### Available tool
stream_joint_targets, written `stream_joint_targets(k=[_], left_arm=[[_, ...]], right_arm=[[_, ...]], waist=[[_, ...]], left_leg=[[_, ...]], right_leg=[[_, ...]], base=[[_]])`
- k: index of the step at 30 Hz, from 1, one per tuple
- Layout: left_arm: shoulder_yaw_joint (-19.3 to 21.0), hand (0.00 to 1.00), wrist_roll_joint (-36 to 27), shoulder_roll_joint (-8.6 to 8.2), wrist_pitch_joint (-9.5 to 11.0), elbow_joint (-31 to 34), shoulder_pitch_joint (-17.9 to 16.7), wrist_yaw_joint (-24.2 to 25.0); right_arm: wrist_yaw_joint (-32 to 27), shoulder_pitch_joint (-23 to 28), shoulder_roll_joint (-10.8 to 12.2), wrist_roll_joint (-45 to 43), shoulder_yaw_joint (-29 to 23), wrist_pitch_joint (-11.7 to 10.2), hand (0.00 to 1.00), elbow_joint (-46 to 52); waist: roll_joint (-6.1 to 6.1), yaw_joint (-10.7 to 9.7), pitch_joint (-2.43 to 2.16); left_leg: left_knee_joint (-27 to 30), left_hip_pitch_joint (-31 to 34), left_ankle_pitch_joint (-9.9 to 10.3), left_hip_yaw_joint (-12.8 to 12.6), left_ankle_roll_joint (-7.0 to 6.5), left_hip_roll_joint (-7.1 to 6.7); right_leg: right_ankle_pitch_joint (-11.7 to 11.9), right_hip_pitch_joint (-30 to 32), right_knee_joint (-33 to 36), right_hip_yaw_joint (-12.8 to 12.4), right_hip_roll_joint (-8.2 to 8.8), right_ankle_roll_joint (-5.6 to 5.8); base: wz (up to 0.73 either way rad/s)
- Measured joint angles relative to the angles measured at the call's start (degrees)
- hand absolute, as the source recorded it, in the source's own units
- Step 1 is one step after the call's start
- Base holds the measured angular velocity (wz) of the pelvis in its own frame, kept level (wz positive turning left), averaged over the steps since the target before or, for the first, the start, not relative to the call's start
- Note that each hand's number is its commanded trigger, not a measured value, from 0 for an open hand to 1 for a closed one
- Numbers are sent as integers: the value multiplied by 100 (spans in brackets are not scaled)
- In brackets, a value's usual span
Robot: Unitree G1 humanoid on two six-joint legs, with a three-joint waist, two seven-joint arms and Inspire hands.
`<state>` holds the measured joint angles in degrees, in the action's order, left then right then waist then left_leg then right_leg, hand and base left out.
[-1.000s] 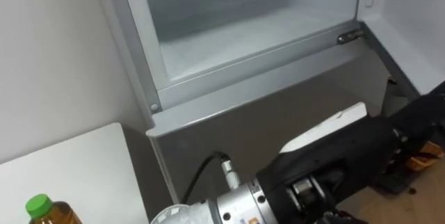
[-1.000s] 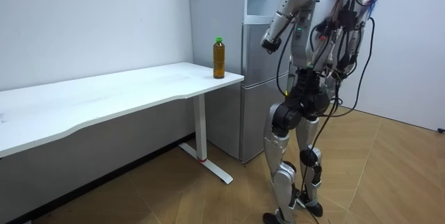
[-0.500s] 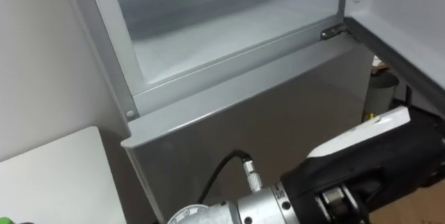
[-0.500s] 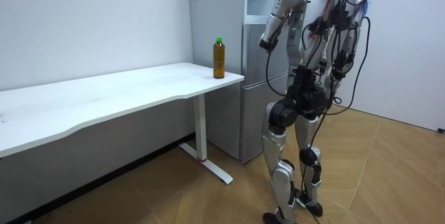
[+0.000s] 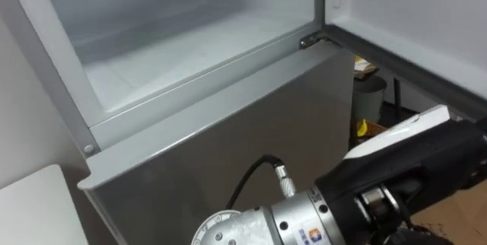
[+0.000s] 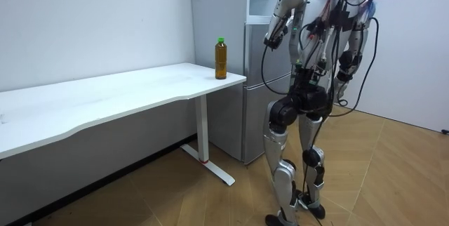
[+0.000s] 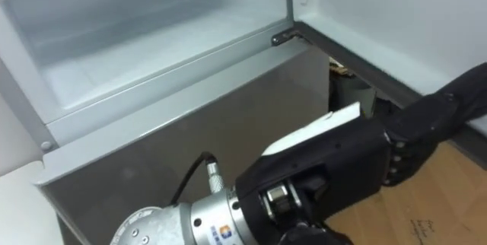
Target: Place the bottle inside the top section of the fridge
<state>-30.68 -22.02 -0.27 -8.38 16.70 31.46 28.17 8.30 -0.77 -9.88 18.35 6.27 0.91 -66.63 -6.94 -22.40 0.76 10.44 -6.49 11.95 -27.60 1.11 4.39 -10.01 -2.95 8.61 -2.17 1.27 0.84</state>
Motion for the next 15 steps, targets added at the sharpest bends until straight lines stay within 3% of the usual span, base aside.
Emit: stream_joint_targets(k=[4, 11, 15], left_arm=[[3, 0, -95, -2, 23, -89, 0, -30], [12, 0, -92, 93, 25, -88, -8, -46], [57, 0, -111, 192, 32, -57, -24, -50]], right_arm=[[-1, 30, -64, 189, -43, 28, 0, -3], [-4, 97, -98, 415, -84, 36, 0, -38], [-17, 81, -105, 708, -100, 31, 0, -265]], waist=[[1, -95, 1], [13, -54, 11], [40, 175, 29]], left_leg=[[-18, -5, 0, 127, 0, -3], [-106, 20, 2, 274, 5, -26], [-110, 32, -3, 450, 13, -75]], right_leg=[[2, -27, 2, 74, 10, -4], [9, -14, 3, 239, 6, -15], [6, -29, -4, 406, 30, -13]], base=[[7], [11], [19]])
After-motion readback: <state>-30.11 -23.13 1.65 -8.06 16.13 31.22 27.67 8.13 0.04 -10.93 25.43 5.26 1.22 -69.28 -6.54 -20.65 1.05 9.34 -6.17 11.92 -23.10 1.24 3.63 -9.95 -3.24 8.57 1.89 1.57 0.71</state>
